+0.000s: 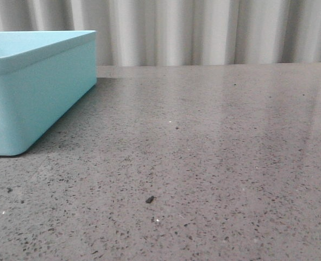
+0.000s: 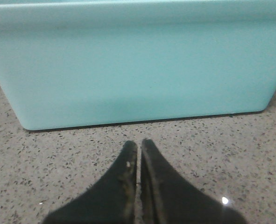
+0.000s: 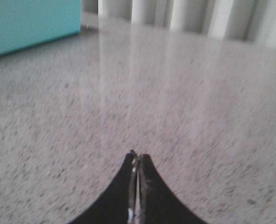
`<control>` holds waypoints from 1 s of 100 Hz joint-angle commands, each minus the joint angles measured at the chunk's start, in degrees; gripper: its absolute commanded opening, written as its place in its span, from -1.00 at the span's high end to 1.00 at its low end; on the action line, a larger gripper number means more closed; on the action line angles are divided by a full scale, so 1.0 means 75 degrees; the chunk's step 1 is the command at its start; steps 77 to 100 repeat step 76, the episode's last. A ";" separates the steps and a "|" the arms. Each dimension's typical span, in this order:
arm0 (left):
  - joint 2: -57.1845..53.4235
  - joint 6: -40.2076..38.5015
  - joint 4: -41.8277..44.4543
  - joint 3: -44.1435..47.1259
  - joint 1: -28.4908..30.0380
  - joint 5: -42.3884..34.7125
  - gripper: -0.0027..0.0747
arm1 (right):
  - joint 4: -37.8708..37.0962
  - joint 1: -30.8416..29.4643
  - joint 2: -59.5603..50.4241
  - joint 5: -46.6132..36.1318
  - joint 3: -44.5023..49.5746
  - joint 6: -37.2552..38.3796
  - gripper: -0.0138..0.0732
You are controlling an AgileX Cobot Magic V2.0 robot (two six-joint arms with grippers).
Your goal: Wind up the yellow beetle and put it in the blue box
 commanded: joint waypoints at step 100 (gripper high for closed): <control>-0.0242 -0.0085 -0.0080 0.0204 0.0003 -0.0403 0.99 | -0.0499 -0.1870 -0.0661 -0.0677 0.0188 -0.0022 0.82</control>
